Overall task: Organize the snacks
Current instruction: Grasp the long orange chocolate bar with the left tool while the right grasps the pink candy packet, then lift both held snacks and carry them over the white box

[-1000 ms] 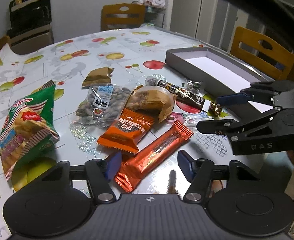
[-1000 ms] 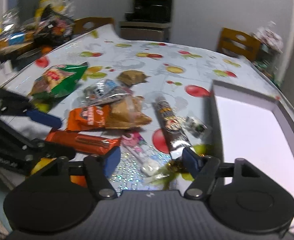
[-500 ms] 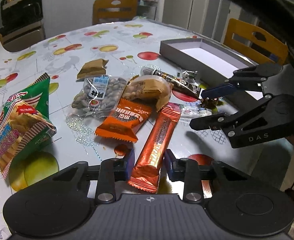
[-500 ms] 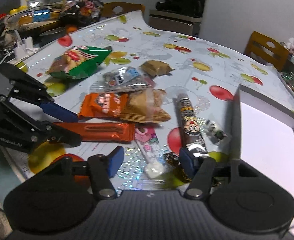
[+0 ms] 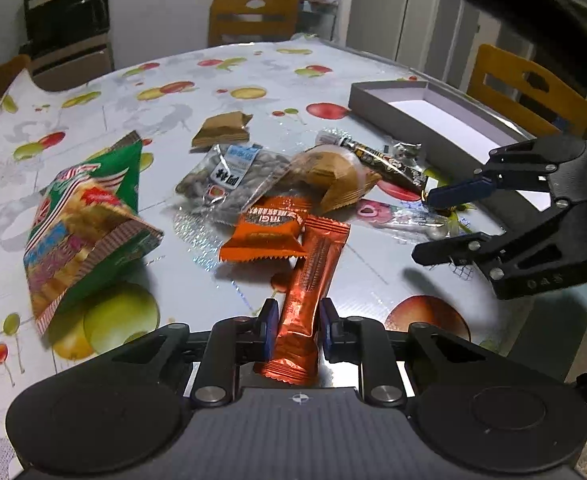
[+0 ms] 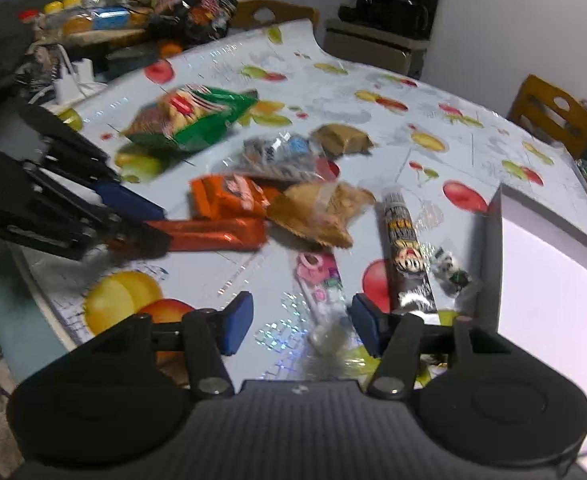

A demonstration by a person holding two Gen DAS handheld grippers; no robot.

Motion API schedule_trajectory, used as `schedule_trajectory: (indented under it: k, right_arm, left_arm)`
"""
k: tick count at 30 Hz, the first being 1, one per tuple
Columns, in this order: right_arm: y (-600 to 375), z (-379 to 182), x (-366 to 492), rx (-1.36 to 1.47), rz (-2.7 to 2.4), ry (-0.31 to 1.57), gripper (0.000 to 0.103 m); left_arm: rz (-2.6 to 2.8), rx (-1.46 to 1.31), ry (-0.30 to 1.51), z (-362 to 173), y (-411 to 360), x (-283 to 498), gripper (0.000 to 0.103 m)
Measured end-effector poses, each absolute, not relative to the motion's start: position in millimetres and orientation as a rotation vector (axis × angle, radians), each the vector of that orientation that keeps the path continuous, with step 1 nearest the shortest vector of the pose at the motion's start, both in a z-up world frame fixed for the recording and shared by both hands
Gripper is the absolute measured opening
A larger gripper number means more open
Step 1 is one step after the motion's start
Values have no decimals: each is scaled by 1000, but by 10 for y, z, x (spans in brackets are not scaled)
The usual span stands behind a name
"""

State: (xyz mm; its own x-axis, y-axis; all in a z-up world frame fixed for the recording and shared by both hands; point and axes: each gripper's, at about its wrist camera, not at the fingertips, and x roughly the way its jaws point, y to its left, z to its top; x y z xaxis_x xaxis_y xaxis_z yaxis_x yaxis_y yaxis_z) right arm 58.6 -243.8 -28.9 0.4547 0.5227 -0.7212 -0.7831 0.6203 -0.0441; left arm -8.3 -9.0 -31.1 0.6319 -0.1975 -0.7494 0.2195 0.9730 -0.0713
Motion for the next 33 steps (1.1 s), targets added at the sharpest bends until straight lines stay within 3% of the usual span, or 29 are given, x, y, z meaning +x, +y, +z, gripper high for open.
schedule_trajectory:
  k: [7, 11, 14, 17, 21, 24, 26, 27, 29, 33]
  right_arm:
    - [-2450, -383, 746, -335, 795, 796, 47]
    - [-2483, -396, 714, -315, 795, 774, 30]
    - [-2510, -404, 682, -295, 776, 763, 26]
    - [-2530, -411, 640, -277, 759, 748, 22]
    - [-2564, -414, 595, -249, 744, 740, 19]
    - [-2617, -396, 555, -225, 735, 725, 18]
    - [-2666, -362, 537, -202, 733, 716, 18]
    - [-2686, -344, 529, -193, 733, 713, 18]
    - [-2724, -306, 510, -181, 738, 709, 18]
    - [-2775, -258, 467, -172, 744, 698, 18]
  left_arm:
    - [-244, 22, 850, -324, -101, -101, 23]
    - [-246, 10, 847, -340, -121, -85, 26]
    - [-244, 17, 844, -341, -158, -50, 28]
    - [-240, 17, 841, -348, -187, -2, 32]
    - [-236, 15, 830, -357, -236, 37, 46]
    - [-232, 24, 824, -389, -275, 59, 47]
    - [-227, 38, 817, -398, -308, 59, 46]
    - [-225, 43, 814, -398, -317, 57, 36]
    - [-224, 46, 811, -394, -325, 54, 24]
    - [-230, 38, 809, -375, -337, 47, 23]
